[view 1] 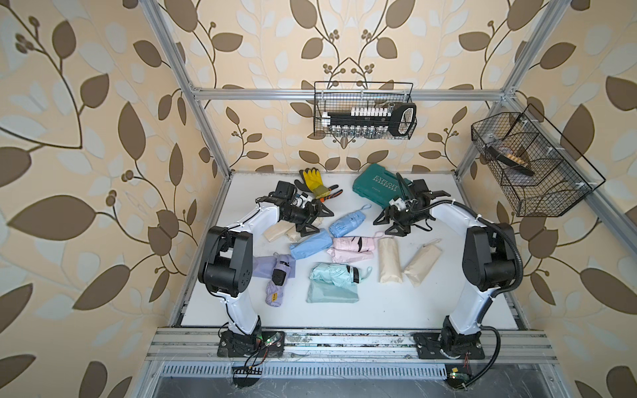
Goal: Take umbrellas out of sleeves
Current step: Place the umbrella in the umbrella sleeve, then pick up the umbrella from the center of the board.
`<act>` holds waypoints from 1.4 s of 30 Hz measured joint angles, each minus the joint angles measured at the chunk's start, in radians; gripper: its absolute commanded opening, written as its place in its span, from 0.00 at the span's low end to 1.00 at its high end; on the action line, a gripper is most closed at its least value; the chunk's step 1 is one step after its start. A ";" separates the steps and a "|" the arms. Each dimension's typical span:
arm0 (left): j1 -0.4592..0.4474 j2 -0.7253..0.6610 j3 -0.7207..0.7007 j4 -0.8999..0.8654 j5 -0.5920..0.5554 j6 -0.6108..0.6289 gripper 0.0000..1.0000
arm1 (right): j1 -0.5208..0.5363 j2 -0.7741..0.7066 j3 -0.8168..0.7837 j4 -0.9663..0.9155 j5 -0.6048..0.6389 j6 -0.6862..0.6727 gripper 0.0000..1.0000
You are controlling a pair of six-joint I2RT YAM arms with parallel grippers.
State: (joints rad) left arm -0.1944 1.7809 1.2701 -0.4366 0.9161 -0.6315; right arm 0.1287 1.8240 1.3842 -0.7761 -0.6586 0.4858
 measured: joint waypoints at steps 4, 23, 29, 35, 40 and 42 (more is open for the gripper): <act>0.000 0.000 0.000 -0.012 -0.001 0.003 0.99 | 0.000 -0.088 0.000 -0.076 0.083 -0.033 0.69; -0.389 -0.053 0.043 -0.181 -0.100 0.106 0.99 | -0.056 -0.359 -0.258 -0.244 0.240 -0.069 0.76; -0.513 0.053 0.195 -0.249 -0.196 0.119 0.99 | -0.208 -0.541 -0.266 -0.241 0.251 -0.018 0.77; -0.585 0.197 0.327 -0.308 -0.288 0.121 0.99 | -0.270 -0.693 -0.262 -0.230 0.267 0.017 0.79; -0.656 0.369 0.529 -0.415 -0.380 0.127 0.99 | -0.271 -0.704 -0.230 -0.231 0.261 0.027 0.79; -0.685 0.435 0.626 -0.459 -0.400 0.133 0.99 | -0.271 -0.704 -0.222 -0.232 0.257 0.030 0.79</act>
State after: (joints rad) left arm -0.8791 2.2154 1.8965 -0.8955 0.5159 -0.4984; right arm -0.1425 1.1198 1.1622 -1.0077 -0.4011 0.5156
